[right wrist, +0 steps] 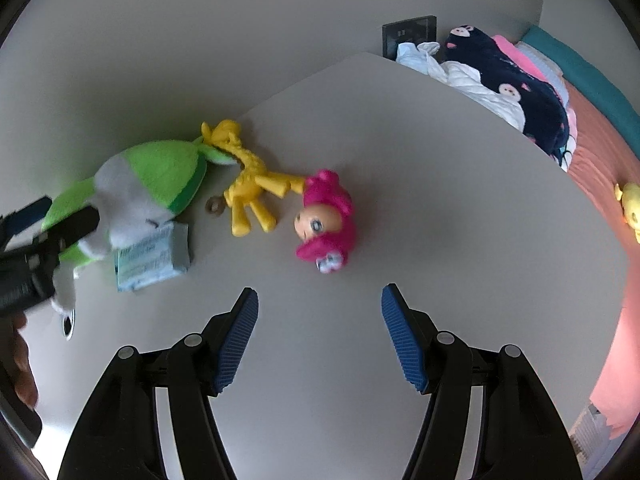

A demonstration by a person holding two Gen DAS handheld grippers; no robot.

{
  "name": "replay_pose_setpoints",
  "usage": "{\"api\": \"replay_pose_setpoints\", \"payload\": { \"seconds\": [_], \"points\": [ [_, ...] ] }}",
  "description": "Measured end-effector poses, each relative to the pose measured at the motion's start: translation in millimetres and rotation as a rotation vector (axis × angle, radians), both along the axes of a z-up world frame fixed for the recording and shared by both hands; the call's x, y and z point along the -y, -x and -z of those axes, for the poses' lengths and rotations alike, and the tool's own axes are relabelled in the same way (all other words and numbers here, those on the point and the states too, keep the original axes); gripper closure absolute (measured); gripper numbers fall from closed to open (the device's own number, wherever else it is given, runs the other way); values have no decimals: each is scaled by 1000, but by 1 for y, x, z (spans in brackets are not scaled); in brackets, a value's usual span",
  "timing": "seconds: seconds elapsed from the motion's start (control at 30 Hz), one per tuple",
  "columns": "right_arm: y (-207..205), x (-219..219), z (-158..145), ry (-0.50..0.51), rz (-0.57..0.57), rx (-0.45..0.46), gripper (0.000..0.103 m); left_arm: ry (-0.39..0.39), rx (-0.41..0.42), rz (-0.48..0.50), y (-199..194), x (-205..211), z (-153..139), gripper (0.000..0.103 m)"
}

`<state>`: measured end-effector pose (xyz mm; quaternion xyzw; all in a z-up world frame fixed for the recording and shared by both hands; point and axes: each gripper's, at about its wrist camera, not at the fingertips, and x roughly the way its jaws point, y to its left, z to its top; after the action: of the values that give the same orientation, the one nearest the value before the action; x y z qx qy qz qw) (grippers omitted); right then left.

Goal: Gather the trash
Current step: 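Grasp the green-white plush with left while right grasps the pink doll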

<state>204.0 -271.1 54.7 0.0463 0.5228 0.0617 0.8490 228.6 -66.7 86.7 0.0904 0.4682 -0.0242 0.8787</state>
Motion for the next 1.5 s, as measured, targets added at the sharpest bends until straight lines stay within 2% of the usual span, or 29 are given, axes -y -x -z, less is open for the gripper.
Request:
{"api": "replay_pose_setpoints", "payload": {
  "seconds": [0.07,0.17,0.33,0.37,0.4,0.43,0.47,0.5,0.57,0.77,1.1,1.3,1.5],
  "points": [
    [-8,-4,1,-1,0,-1,38,-25,-19,-1,-4,-1,7,7],
    [-18,-11,4,16,-4,-3,38,-50,-41,-1,-7,-5,17,20],
    [-31,-17,13,28,7,-10,38,-111,-36,10,-7,-6,33,35],
    [-33,-20,15,50,3,-13,38,-119,-32,10,-7,-5,34,37],
    [-35,-22,17,79,0,-15,39,-110,-28,5,-6,-5,33,44],
    [-36,-23,19,95,-3,-17,45,-97,-24,1,-5,-5,31,49],
    [-37,-25,22,112,-8,-27,54,-88,-20,-1,-4,-5,30,54],
    [-37,-25,26,115,-11,-40,62,-79,-14,-4,-3,-6,29,55],
    [-36,-25,28,120,-13,-36,62,-70,2,-3,-1,-6,26,59],
    [-25,-21,17,98,-1,-10,63,-34,62,-14,10,-12,8,67],
    [16,-16,-32,56,8,69,63,46,160,15,49,-11,-60,70],
    [60,5,-58,40,35,105,63,61,200,82,82,22,-89,70],
    [113,45,-75,63,100,123,63,81,222,161,122,65,-104,70]
  ]
}}
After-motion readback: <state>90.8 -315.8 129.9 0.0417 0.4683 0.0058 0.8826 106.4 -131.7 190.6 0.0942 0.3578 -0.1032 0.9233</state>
